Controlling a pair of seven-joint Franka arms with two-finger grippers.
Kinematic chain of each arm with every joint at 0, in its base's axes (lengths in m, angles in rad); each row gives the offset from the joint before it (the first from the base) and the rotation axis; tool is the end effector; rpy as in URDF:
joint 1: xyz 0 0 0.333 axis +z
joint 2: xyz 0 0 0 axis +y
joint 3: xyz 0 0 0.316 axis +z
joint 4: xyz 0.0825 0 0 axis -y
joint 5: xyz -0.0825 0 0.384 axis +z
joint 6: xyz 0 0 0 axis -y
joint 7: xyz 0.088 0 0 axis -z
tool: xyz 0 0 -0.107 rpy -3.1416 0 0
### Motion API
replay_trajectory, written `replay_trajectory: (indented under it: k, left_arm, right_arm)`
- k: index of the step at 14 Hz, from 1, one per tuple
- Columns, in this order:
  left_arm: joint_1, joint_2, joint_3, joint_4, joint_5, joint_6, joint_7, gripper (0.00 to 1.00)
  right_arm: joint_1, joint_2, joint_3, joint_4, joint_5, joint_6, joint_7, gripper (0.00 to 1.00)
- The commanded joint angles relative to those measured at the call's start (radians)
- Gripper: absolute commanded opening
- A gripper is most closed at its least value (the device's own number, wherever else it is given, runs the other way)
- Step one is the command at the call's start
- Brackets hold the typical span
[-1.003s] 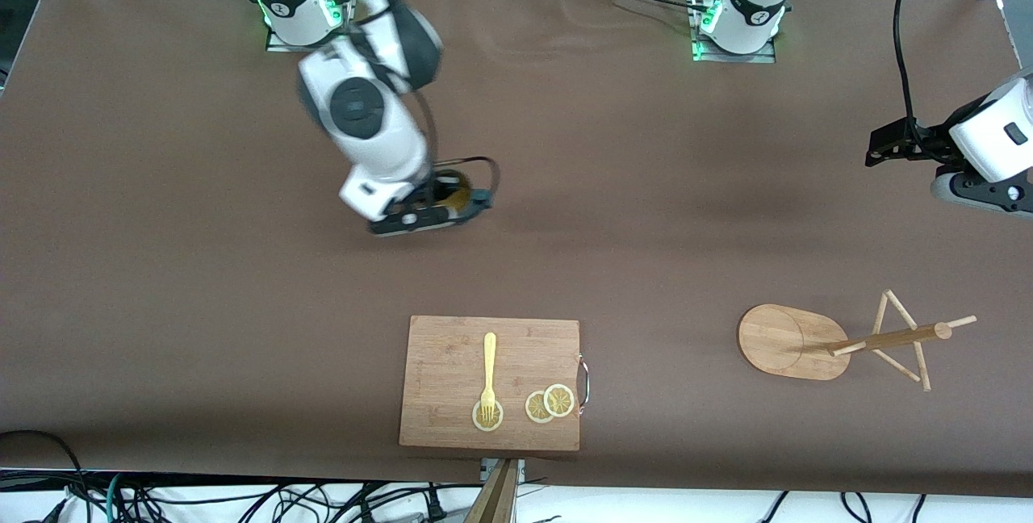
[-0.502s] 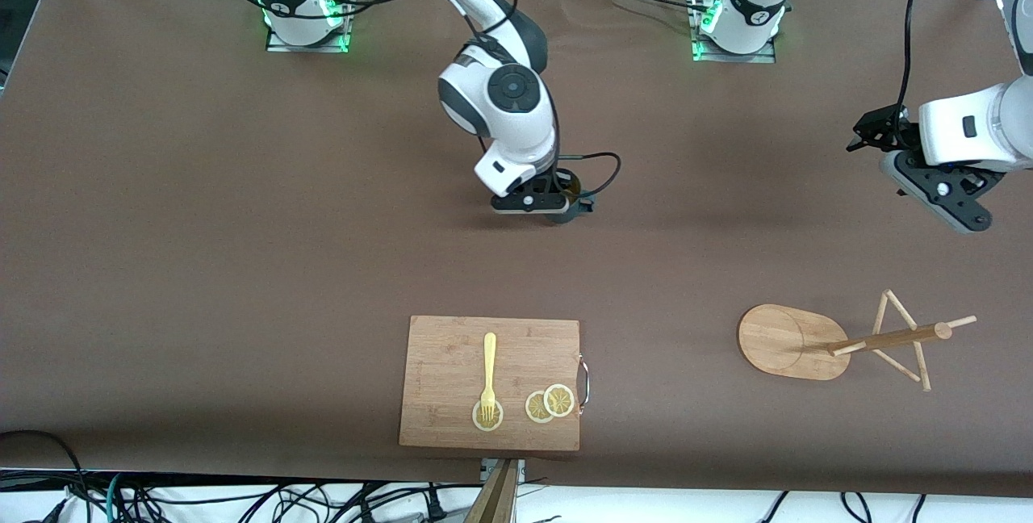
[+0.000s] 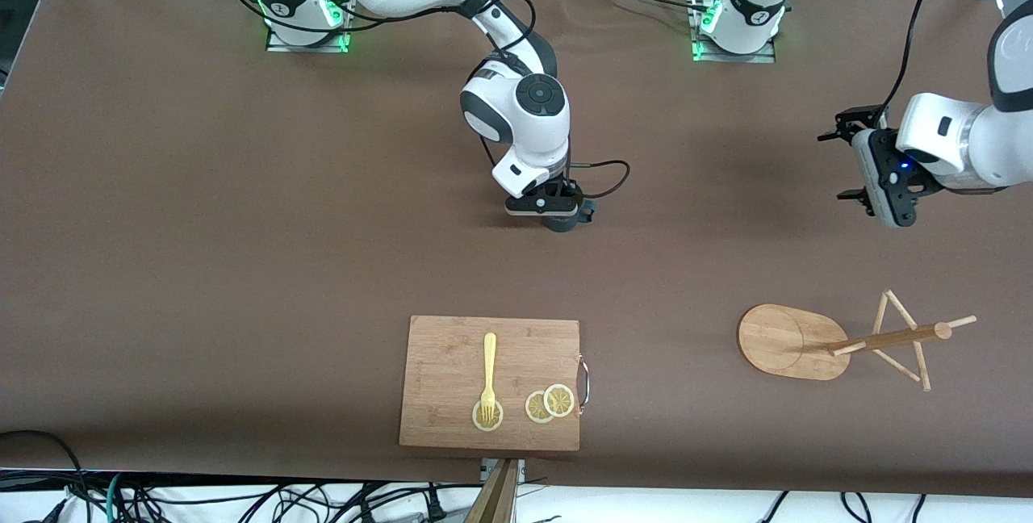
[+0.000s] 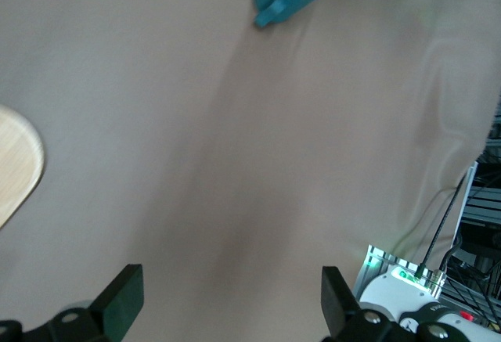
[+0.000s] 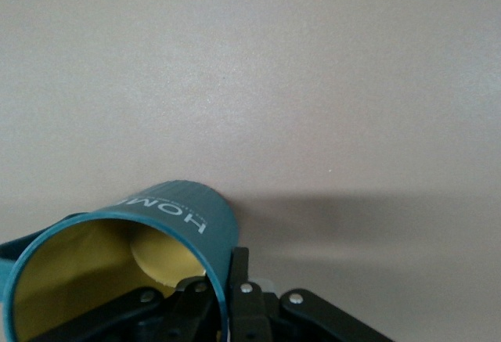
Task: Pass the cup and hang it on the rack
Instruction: 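Carry the mug to mid-table with the right gripper while the left gripper approaches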
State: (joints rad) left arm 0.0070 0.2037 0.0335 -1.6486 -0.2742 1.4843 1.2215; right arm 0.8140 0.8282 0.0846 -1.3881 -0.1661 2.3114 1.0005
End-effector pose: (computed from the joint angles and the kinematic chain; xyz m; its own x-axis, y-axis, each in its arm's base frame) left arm 0.5821 -0.0087 0.4708 0.4263 -0.8971 0.1162 -0.8388 -0.3440 0.4220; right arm 0.4757 0.5709 0.2242 0.9934 -0.0284 0.1113 -0.0237 -0.9988 -0.0428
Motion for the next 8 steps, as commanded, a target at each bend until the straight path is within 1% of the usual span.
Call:
replay_trajectory:
  k: [1, 2, 5, 6, 8]
  left_arm:
    - [0.007, -0.018, -0.004, -0.089, -0.059, 0.074, 0.14, 1.0]
    - [0.002, -0.02, -0.006, -0.127, -0.074, 0.111, 0.194, 1.0]
    - [-0.005, -0.018, -0.007, -0.243, -0.178, 0.236, 0.327, 1.0]
    - [-0.007, -0.018, -0.023, -0.269, -0.2, 0.279, 0.355, 1.0]
    - [-0.007, -0.017, -0.085, -0.327, -0.214, 0.391, 0.41, 1.0]
  right_arm:
    - [0.016, 0.017, -0.019, 0.026, -0.02, -0.009, 0.026, 0.83]
    - [0.019, 0.011, -0.019, 0.026, -0.02, -0.01, 0.024, 1.0]
    - [0.011, -0.041, -0.019, 0.026, -0.006, -0.029, 0.009, 1.0]
    - [0.005, -0.072, -0.02, 0.026, -0.006, -0.077, -0.002, 1.0]
    - [-0.038, -0.142, -0.014, 0.028, -0.003, -0.183, -0.04, 1.0]
